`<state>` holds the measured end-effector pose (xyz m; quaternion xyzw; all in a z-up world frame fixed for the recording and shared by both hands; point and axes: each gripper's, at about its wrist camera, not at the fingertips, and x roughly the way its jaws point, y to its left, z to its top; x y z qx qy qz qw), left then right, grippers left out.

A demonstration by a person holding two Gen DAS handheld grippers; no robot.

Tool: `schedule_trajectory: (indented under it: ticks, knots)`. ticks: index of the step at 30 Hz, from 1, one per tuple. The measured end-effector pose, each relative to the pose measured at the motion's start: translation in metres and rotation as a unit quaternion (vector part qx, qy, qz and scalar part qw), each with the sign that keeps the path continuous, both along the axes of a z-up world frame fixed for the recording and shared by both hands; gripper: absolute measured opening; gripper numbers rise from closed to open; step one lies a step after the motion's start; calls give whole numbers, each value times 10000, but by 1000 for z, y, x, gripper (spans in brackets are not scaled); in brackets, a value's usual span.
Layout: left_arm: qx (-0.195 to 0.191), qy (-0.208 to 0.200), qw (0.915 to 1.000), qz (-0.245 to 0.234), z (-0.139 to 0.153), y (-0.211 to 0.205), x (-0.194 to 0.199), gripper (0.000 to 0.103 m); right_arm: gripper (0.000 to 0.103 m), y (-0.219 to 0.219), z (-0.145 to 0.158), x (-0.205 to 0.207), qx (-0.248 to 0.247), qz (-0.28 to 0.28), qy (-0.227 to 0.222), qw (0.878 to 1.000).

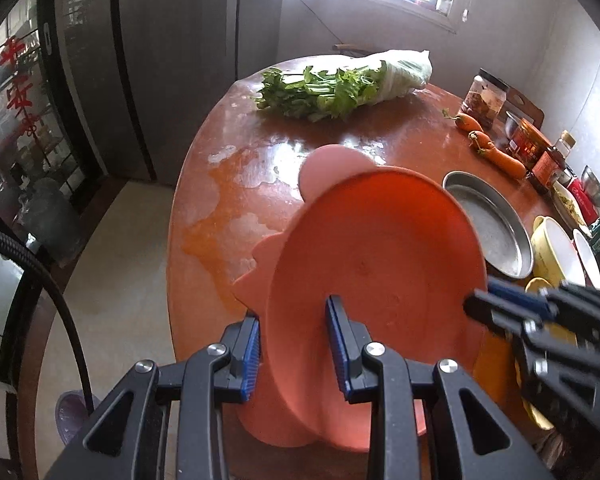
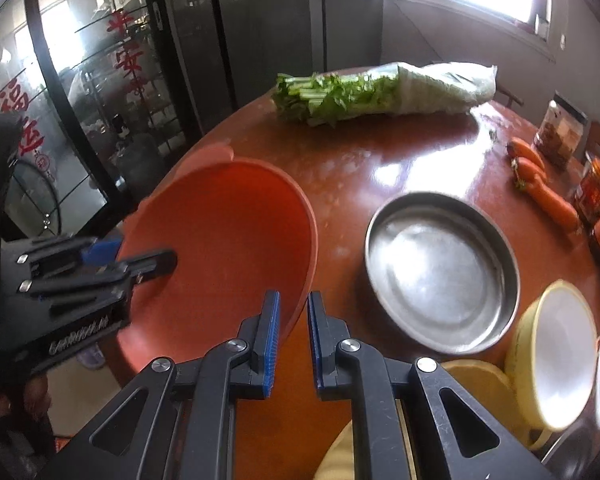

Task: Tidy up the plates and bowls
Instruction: 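Carry the pink plate toward the table edge, lower it, open the left tool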

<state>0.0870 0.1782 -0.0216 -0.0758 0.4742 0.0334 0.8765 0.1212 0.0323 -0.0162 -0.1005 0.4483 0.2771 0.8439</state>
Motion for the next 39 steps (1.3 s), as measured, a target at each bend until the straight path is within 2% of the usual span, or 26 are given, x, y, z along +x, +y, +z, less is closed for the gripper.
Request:
schedule_trajectory:
  ticks: [19,27,30,35,39]
  knots:
    - [81,-53,9986,-520,-9,-15,20,37,24,-14,-2,-45,112,-328,171,9993]
    - [90,-37,9986,-528,-13,-16,21,40,28,-19,-11,-40,299,-469,530,9970]
    - [85,-70,9984,-550,-13,-16,20,41,34,-18,-14,-40,376,-450,660,9961]
    - [-193,-108,9982,-557,-11,-11,19,54,39,-17,-9,-44,339,-496,545,9967]
    - [-198,-248,9985,-438,-4,-8,16,68,48,-26,-1,-44,442,-577,404,9965]
